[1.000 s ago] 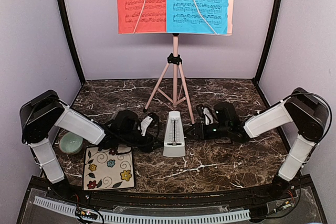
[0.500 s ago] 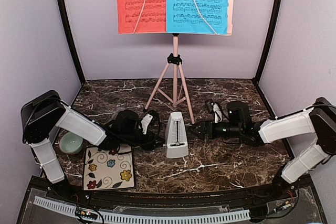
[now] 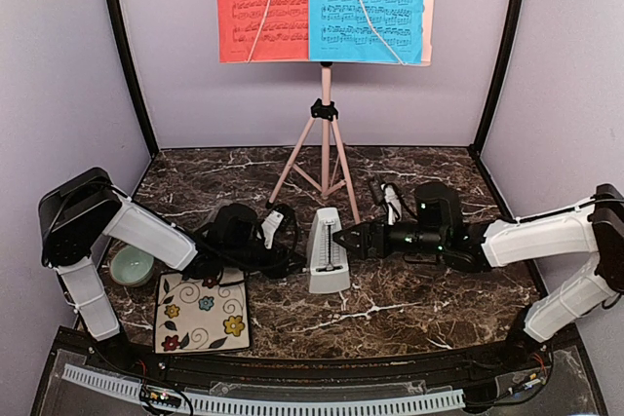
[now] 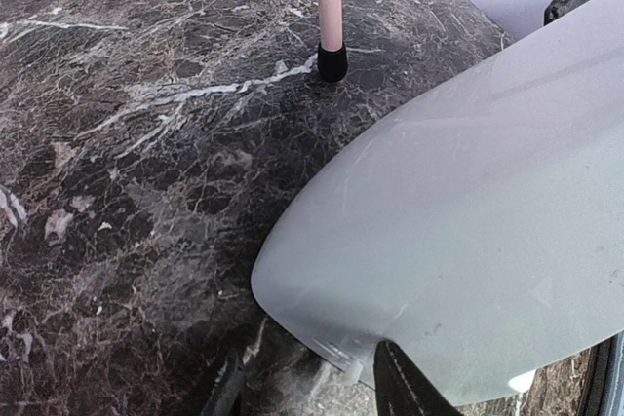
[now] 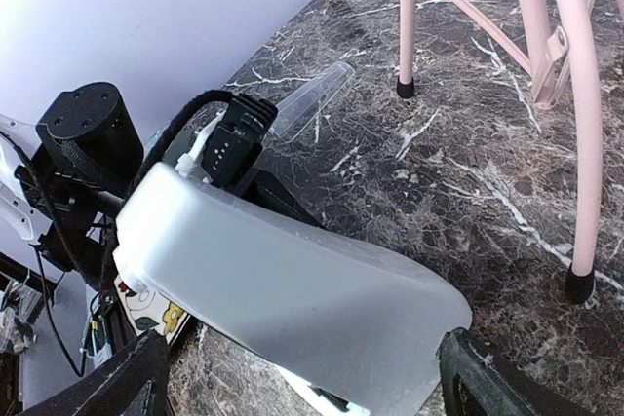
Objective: Set up the instrument practice props
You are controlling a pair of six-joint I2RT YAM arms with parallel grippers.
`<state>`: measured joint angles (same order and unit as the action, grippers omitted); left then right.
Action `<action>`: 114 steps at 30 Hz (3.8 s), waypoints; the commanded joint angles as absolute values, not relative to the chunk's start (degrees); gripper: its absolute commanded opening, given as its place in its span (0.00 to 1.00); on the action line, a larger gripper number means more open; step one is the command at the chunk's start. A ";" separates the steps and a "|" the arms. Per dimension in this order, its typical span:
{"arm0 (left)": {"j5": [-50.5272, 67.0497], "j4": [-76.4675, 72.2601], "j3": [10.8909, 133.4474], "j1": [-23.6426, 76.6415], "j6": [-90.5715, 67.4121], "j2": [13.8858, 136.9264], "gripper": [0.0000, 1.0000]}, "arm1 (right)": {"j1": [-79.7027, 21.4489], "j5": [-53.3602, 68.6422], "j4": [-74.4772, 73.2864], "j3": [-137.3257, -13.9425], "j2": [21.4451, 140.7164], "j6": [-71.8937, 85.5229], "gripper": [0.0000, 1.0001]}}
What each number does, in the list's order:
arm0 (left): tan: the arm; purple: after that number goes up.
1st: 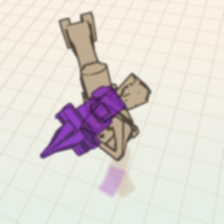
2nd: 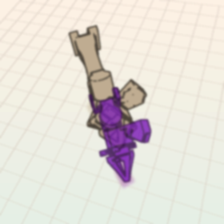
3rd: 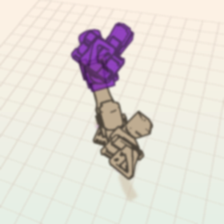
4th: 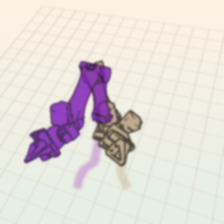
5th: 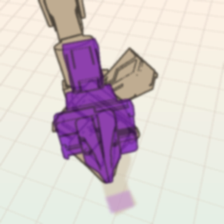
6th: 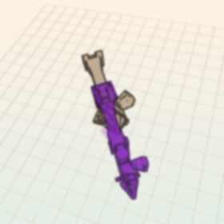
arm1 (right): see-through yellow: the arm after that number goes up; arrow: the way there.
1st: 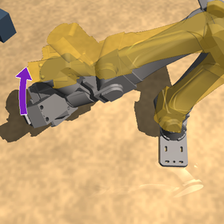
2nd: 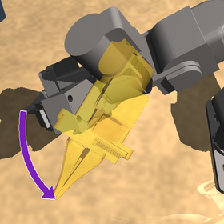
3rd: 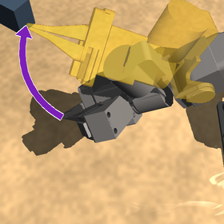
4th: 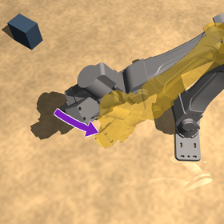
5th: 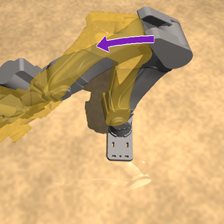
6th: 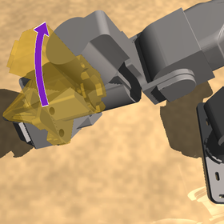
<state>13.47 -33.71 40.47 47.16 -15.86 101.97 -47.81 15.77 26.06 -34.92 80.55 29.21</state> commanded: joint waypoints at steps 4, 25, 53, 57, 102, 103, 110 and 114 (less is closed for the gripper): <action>13.54 -34.41 41.66 47.46 -15.73 100.63 0.47 | -49.51 13.79 26.07 -39.26 82.78 29.18 0.94; 12.45 -32.90 42.44 47.46 -14.80 100.26 0.47 | -50.49 9.73 22.41 -38.40 82.00 28.12 0.71; 12.07 -32.26 42.96 47.46 -14.38 100.45 0.47 | -50.71 10.56 22.50 -37.15 80.52 27.87 0.53; 12.04 -32.03 43.06 47.46 -14.35 100.46 0.47 | -50.95 10.57 22.32 -37.06 80.21 27.74 0.53; 6.76 -27.54 40.02 45.18 -13.15 92.83 0.53 | -38.82 -4.35 5.60 -32.60 67.81 22.12 0.99; 7.14 -28.33 38.93 44.14 -13.83 91.77 0.54 | -37.03 -4.21 4.87 -32.20 66.31 21.35 0.99; 9.69 -30.34 32.71 35.82 -17.53 82.96 0.54 | -25.41 0.85 0.66 -32.28 59.99 17.98 1.00; 7.26 -28.58 31.03 31.23 -18.88 77.52 0.55 | -21.28 4.92 1.00 -32.81 59.31 17.67 1.00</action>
<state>8.43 -28.93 32.84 34.24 -16.62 83.29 -24.18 -0.27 1.08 -31.94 59.96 19.40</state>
